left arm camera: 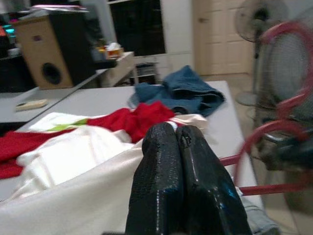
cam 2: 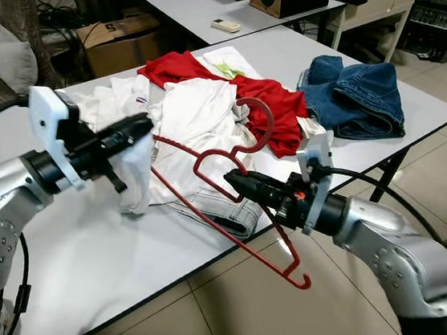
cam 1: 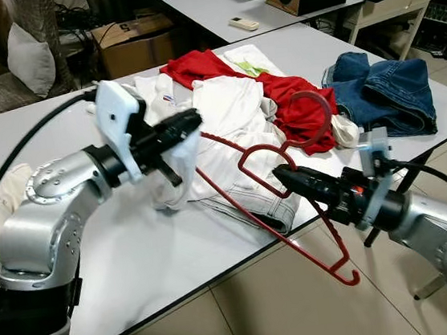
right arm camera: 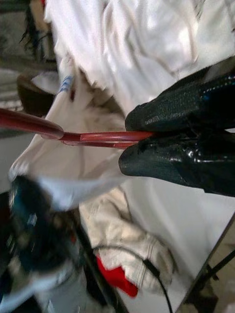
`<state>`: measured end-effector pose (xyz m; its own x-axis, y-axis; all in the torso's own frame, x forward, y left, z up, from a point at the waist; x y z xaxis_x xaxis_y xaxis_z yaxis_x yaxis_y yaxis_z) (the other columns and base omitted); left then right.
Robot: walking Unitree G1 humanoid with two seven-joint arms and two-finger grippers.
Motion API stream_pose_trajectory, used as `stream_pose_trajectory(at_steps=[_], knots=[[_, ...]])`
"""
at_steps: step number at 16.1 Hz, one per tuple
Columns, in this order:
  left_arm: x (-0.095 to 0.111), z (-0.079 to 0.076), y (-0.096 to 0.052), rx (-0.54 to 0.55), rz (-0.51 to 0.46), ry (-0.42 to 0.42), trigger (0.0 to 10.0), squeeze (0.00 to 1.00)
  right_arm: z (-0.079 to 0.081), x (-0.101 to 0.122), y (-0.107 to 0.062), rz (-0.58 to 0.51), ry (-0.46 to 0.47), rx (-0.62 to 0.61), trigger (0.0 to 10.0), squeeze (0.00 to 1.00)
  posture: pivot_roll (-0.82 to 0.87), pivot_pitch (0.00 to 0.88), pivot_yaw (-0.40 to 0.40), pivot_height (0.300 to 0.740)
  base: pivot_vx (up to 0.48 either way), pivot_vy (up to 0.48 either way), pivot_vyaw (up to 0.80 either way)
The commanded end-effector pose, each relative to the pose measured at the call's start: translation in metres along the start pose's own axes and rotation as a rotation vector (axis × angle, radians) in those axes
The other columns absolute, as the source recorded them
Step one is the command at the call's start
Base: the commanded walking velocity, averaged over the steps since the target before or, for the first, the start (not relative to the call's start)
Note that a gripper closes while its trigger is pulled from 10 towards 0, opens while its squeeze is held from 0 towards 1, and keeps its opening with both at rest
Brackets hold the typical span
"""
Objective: Hang hanger
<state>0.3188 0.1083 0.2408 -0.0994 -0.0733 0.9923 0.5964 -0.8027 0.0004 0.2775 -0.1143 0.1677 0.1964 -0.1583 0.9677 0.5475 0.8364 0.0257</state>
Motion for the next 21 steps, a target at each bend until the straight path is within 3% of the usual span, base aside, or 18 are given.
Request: stream_pose_trajectory(at_steps=[1,5,9,10,11,13,14,15,16,17,19,21], knots=[[0.008,-0.011,0.003,-0.061,-0.016,0.015,0.0,0.0,-0.004,0.0,0.005,0.005,-0.01,-0.013,10.0,0.0,-0.07,0.0,0.009,0.74,0.0,0.0,0.0],[0.011,-0.031,0.006,-0.165,-0.027,-0.017,0.0,0.0,-0.027,-0.01,0.039,0.014,0.03,-0.059,10.0,0.0,-0.06,0.0,0.007,0.74,0.0,0.0,0.0],[0.013,-0.026,0.004,-0.135,-0.034,-0.011,0.0,0.0,-0.041,-0.013,0.058,0.011,0.06,-0.106,10.0,0.0,-0.05,0.0,-0.001,0.74,0.0,0.0,0.0],[0.015,-0.016,0.004,-0.075,-0.041,0.005,0.0,0.0,-0.051,-0.013,0.06,0.01,0.051,-0.162,10.0,0.0,-0.05,0.0,-0.004,0.74,0.0,0.0,0.0],[0.018,0.007,0.001,0.05,-0.049,0.03,0.0,0.0,-0.061,-0.003,0.058,-0.035,0.059,-0.211,10.0,0.0,-0.05,0.0,-0.004,0.74,0.0,0.0,0.0],[0.031,0.061,-0.016,0.331,-0.079,0.109,0.0,0.0,-0.077,0.038,0.046,-0.196,0.067,-0.281,10.0,0.0,-0.05,0.0,-0.003,0.74,0.0,0.0,0.0],[0.04,0.075,-0.024,0.398,-0.106,0.12,0.0,0.0,-0.084,0.058,0.039,-0.274,0.069,-0.311,10.0,0.0,-0.06,0.0,0.0,0.74,0.0,0.0,0.0],[0.047,0.08,-0.027,0.413,-0.128,0.129,0.0,0.0,-0.087,0.071,0.034,-0.325,0.064,-0.327,10.0,0.0,-0.05,0.0,0.0,0.74,0.0,0.0,0.0],[0.061,0.08,-0.03,0.394,-0.18,0.153,0.0,0.0,-0.083,0.101,0.026,-0.445,0.076,-0.316,10.0,0.0,-0.05,0.0,0.001,0.74,0.0,0.0,0.0],[0.065,0.078,-0.029,0.375,-0.19,0.159,0.0,0.0,-0.079,0.108,0.024,-0.476,0.088,-0.297,10.0,0.0,-0.05,0.0,0.001,0.74,0.0,0.0,0.0],[0.068,0.065,-0.021,0.307,-0.228,0.133,0.0,0.0,-0.067,0.093,0.023,-0.432,0.097,-0.262,10.0,0.0,-0.06,0.0,0.004,0.74,0.0,0.0,0.0],[0.048,0.058,-0.009,0.275,-0.171,0.135,0.0,0.0,-0.066,0.043,0.029,-0.259,0.141,-0.296,10.0,0.0,-0.06,0.0,0.006,0.74,0.0,0.0,0.0]])
Point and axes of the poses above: a point about 5 cm out from each wrist's last joint towards the gripper, its own y axis pointing out of the wrist towards the gripper, its own x axis along the axis of the wrist's last joint, z = x × y, the point moved 5 cm from there along y, pointing out of the wrist towards the gripper, and after that the axes turned 3 degrees about -y, right-handed, at the moved point
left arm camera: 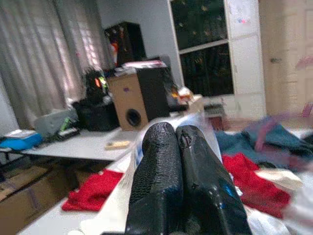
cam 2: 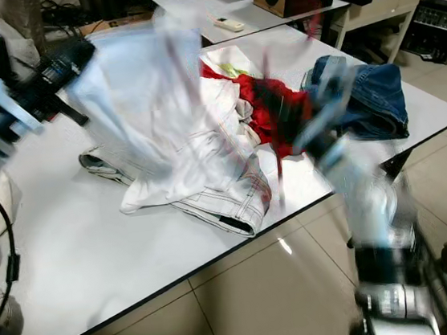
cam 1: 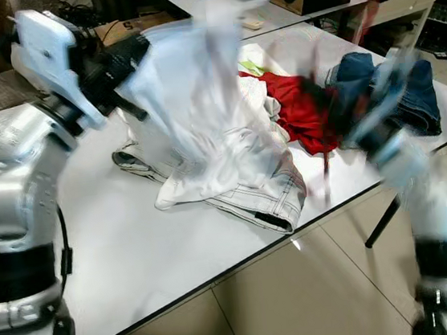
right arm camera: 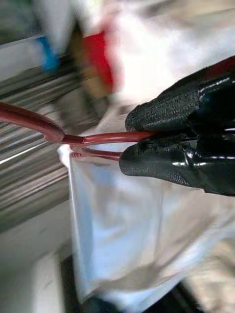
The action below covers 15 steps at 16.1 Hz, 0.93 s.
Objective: Hang hanger
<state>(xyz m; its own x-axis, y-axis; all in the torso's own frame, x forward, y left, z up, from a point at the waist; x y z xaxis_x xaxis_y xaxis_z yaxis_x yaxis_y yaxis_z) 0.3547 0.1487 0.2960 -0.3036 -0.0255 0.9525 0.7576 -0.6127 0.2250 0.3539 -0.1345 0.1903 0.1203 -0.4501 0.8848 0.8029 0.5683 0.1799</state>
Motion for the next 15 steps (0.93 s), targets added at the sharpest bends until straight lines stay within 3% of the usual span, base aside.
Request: stream_pose_trajectory(at_steps=[1,3,6,7,8,9,10,11,12,13,15], knots=[[-0.001,-0.004,0.002,-0.016,0.007,0.017,0.0,0.0,0.003,-0.004,0.002,0.041,-0.028,-0.005,10.0,0.0,-0.06,0.0,0.006,0.74,0.0,0.0,0.0],[-0.004,-0.013,0.008,-0.061,0.014,-0.004,0.0,0.0,-0.005,-0.028,-0.001,0.157,-0.022,-0.073,10.0,0.0,-0.06,0.0,0.006,0.74,0.0,0.0,0.0],[-0.017,-0.026,0.009,-0.147,0.099,0.025,0.0,0.0,-0.014,-0.029,0.002,0.16,-0.001,-0.133,10.0,0.0,-0.06,0.0,0.01,0.74,0.0,0.0,0.0],[-0.014,-0.004,0.011,-0.015,0.085,0.1,0.0,0.0,-0.011,0.004,0.013,0.023,-0.061,-0.123,10.0,0.0,-0.06,0.0,0.011,0.74,0.0,0.0,0.0],[0.01,0.039,0.011,0.236,-0.001,0.175,0.0,0.0,0.002,0.057,0.019,-0.232,0.044,-0.063,10.0,0.0,-0.06,0.0,0.01,0.74,0.0,0.0,0.0],[0.019,0.055,0.008,0.326,-0.017,0.212,0.0,0.0,0.005,0.074,0.018,-0.313,0.119,-0.036,10.0,0.0,-0.05,0.0,0.004,0.74,0.0,0.0,0.0],[0.008,0.064,0.004,0.319,0.117,0.347,0.0,0.0,0.003,0.071,0.019,-0.256,0.089,-0.047,10.0,0.0,-0.05,0.0,0.004,0.74,0.0,0.0,0.0],[-0.014,0.06,0.001,0.241,0.26,0.409,0.0,0.0,-0.002,0.055,0.02,-0.141,-0.014,-0.081,10.0,0.0,-0.05,0.0,0.004,0.74,0.0,0.0,0.0],[-0.041,0.052,-0.006,0.192,0.367,0.409,0.0,0.0,-0.007,0.033,0.018,-0.059,-0.029,-0.111,10.0,0.0,-0.05,0.0,0.004,0.74,0.0,0.0,0.0],[-0.058,0.043,-0.01,0.161,0.416,0.406,0.0,0.0,-0.01,0.018,0.017,-0.013,-0.002,-0.137,10.0,0.0,-0.05,0.0,0.004,0.74,0.0,0.0,0.0],[-0.063,0.032,-0.008,0.12,0.414,0.412,0.0,0.0,-0.011,0.009,0.014,0.014,0.022,-0.158,10.0,0.0,-0.05,0.0,0.005,0.74,0.0,0.0,0.0]])
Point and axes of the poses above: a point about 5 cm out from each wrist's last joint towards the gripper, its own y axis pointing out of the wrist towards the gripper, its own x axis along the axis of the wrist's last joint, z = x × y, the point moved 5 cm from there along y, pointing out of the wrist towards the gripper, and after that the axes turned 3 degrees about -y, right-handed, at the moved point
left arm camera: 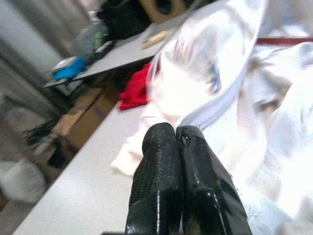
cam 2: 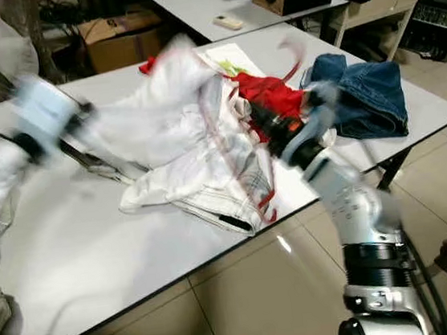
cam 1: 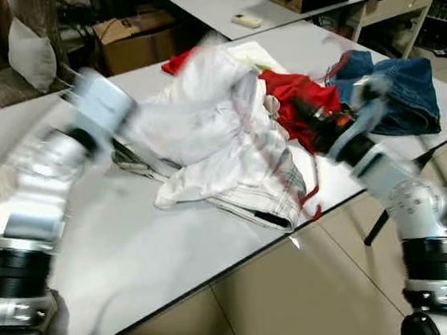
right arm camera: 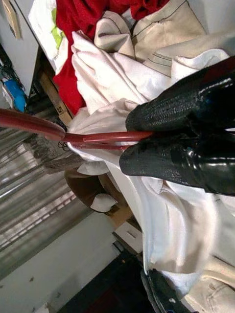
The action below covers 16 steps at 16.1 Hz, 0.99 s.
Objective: Hang hanger
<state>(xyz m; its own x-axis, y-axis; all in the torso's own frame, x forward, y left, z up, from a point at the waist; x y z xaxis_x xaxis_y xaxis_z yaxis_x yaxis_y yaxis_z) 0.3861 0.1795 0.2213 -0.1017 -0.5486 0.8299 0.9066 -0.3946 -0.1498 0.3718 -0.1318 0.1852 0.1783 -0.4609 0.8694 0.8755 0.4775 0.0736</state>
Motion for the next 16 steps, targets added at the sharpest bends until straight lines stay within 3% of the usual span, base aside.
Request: stream_pose_trajectory(at_steps=[1,3,4,5,6,7,8,10,11,13,14,15,16], knots=[[0.015,0.008,-0.002,0.016,-0.038,0.067,0.0,0.0,-0.001,0.009,-0.002,-0.012,-0.017,-0.012,10.0,0.0,-0.05,0.0,0.005,0.74,0.0,0.0,0.0],[0.037,0.012,0.002,0.064,-0.153,0.086,0.0,0.0,-0.002,0.006,-0.003,0.01,-0.028,-0.018,10.0,0.0,-0.05,0.0,0.01,0.74,0.0,0.0,0.0],[0.053,0.016,0.002,0.089,-0.231,0.037,0.0,0.0,0.0,0.005,-0.003,0.019,-0.041,-0.006,10.0,0.0,-0.06,0.0,0.012,0.74,0.0,0.0,0.0],[0.058,0.017,0.002,0.096,-0.252,0.025,0.0,0.0,0.001,0.004,-0.003,0.024,-0.049,-0.001,10.0,0.0,-0.06,0.0,0.012,0.74,0.0,0.0,0.0],[0.075,0.027,-0.002,0.149,-0.346,-0.064,0.0,0.0,0.004,0.003,-0.003,0.013,-0.083,0.012,10.0,0.0,-0.06,0.0,0.015,0.74,0.0,0.0,0.0],[0.099,0.041,-0.012,0.204,-0.499,-0.177,0.0,0.0,0.013,0.03,-0.005,-0.173,0.085,0.075,10.0,0.0,-0.06,0.0,0.013,0.74,0.0,0.0,0.0],[0.109,0.046,-0.017,0.209,-0.562,-0.224,0.0,0.0,0.01,0.04,-0.008,-0.241,0.169,0.079,10.0,0.0,-0.05,0.0,0.012,0.74,0.0,0.0,0.0],[0.104,0.038,-0.013,0.129,-0.509,-0.165,0.0,0.0,0.01,0.012,-0.006,-0.08,0.041,0.072,10.0,0.0,-0.05,0.0,0.013,0.74,0.0,0.0,0.0],[0.1,0.034,-0.011,0.109,-0.489,-0.142,0.0,0.0,0.014,0.005,-0.005,-0.053,0.044,0.093,10.0,0.0,-0.05,0.0,0.013,0.74,0.0,0.0,0.0],[0.095,0.021,-0.007,0.038,-0.471,-0.151,0.0,0.0,0.025,0.002,-0.003,-0.051,0.125,0.162,10.0,0.0,-0.05,0.0,0.014,0.74,0.0,0.0,0.0],[0.095,0.01,-0.005,-0.022,-0.472,-0.148,0.0,0.0,0.029,0.0,0.001,-0.053,0.164,0.177,10.0,0.0,-0.05,0.0,0.015,0.74,0.0,0.0,0.0],[0.094,-0.011,-0.003,-0.138,-0.457,-0.131,0.0,0.0,0.03,0.0,0.01,-0.077,0.269,0.173,10.0,0.0,-0.05,0.0,0.017,0.74,0.0,0.0,0.0],[0.092,-0.019,-0.003,-0.181,-0.443,-0.119,0.0,0.0,0.026,-0.001,0.015,-0.083,0.295,0.145,10.0,0.0,-0.05,0.0,0.017,0.74,0.0,0.0,0.0]])
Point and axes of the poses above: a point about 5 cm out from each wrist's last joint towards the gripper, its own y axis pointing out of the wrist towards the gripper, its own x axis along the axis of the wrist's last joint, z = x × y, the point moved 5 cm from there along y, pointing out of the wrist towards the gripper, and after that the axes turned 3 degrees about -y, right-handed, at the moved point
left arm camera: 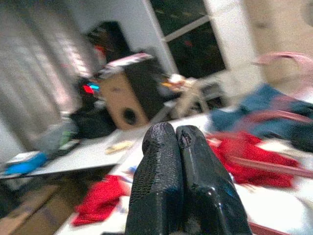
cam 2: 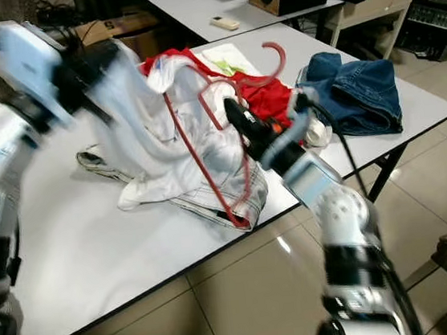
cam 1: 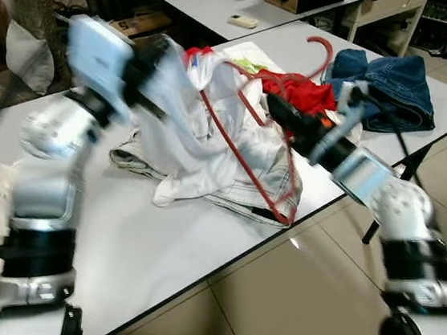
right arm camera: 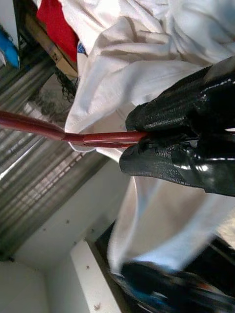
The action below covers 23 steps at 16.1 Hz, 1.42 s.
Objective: Hang hanger
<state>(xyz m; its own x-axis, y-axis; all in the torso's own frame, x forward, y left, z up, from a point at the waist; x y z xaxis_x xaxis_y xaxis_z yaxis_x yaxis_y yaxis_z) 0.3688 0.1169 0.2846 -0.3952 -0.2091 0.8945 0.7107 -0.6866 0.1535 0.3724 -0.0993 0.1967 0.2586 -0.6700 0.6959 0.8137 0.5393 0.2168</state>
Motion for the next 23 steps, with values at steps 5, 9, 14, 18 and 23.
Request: stream_pose_trajectory(at_steps=[5,9,14,18,23], knots=[[-0.008,-0.026,-0.011,-0.168,0.099,0.026,0.0,0.0,-0.044,0.023,0.008,-0.225,0.202,-0.246,10.0,0.0,-0.03,0.0,0.032,0.74,0.0,0.0,0.0],[-0.012,-0.072,-0.011,-0.351,0.116,-0.085,0.0,0.0,-0.027,0.029,0.038,-0.331,0.446,-0.177,10.0,0.0,0.01,0.0,0.04,0.74,0.0,0.0,0.0],[0.014,-0.116,-0.002,-0.475,-0.018,-0.274,0.0,0.0,-0.02,0.015,0.064,-0.338,0.451,-0.257,10.0,0.0,0.02,0.0,0.049,0.74,0.0,0.0,0.0],[0.043,-0.111,0.01,-0.438,-0.156,-0.45,0.0,0.0,-0.012,0.001,0.072,-0.285,0.33,-0.276,10.0,0.0,0.02,0.0,0.039,0.74,0.0,0.0,0.0],[0.049,-0.078,0.031,-0.219,-0.207,-0.561,0.0,0.0,-0.003,-0.02,0.076,-0.193,0.262,-0.242,10.0,0.0,0.01,0.0,0.03,0.74,0.0,0.0,0.0]])
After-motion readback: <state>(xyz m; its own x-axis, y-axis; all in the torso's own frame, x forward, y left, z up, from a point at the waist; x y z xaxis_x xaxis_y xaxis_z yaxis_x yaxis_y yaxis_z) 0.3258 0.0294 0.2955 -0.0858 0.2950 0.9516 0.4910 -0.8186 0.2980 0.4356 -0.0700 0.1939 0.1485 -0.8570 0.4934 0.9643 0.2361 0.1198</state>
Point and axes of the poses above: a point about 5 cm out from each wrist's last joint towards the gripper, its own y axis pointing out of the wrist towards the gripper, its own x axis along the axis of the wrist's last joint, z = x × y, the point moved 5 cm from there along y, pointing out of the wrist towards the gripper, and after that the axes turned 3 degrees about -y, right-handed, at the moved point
